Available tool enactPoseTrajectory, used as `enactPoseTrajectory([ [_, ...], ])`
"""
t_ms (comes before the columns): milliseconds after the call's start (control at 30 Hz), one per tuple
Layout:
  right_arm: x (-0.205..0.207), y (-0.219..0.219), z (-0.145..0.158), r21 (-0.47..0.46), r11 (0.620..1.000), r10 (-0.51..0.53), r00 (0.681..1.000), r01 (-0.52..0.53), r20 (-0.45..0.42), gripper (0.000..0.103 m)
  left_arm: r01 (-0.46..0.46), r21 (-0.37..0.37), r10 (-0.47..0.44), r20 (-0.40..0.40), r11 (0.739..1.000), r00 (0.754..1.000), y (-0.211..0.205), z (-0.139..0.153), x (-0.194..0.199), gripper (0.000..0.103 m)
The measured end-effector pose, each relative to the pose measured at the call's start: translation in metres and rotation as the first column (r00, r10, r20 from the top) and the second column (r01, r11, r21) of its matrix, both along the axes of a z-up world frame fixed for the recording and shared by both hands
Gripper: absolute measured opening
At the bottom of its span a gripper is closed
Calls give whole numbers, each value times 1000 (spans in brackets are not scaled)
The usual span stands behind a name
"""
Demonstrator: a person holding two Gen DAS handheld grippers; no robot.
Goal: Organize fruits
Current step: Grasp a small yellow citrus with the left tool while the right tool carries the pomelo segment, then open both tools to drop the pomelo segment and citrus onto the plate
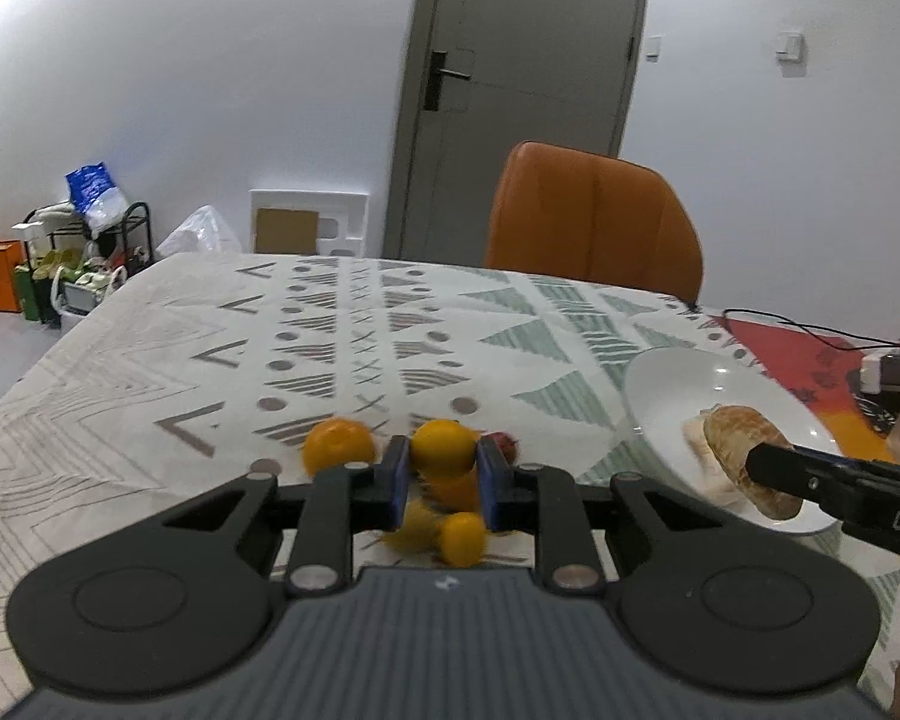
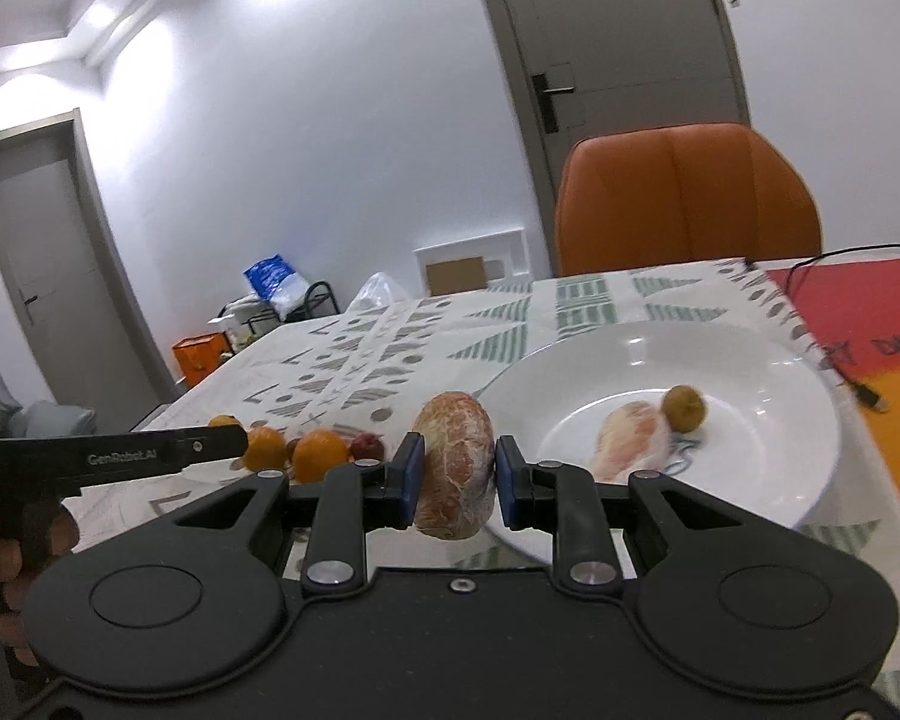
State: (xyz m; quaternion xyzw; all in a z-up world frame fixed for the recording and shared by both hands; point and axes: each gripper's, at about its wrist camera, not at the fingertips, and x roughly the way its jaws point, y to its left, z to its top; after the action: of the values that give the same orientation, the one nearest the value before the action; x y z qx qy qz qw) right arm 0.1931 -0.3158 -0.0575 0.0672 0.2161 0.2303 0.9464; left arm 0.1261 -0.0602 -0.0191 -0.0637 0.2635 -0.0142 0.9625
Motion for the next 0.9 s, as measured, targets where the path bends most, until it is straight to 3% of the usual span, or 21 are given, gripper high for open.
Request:
enactPoseTrajectory([
  [333, 2, -42, -2, 22, 995, -93, 996, 93, 1, 24, 77, 17, -77, 11, 997, 997, -39, 3, 4, 22],
  [900, 15, -77, -5, 9, 973, -232, 973, 232, 19, 20, 186, 29, -187, 17, 982, 982, -86, 4, 27, 22],
])
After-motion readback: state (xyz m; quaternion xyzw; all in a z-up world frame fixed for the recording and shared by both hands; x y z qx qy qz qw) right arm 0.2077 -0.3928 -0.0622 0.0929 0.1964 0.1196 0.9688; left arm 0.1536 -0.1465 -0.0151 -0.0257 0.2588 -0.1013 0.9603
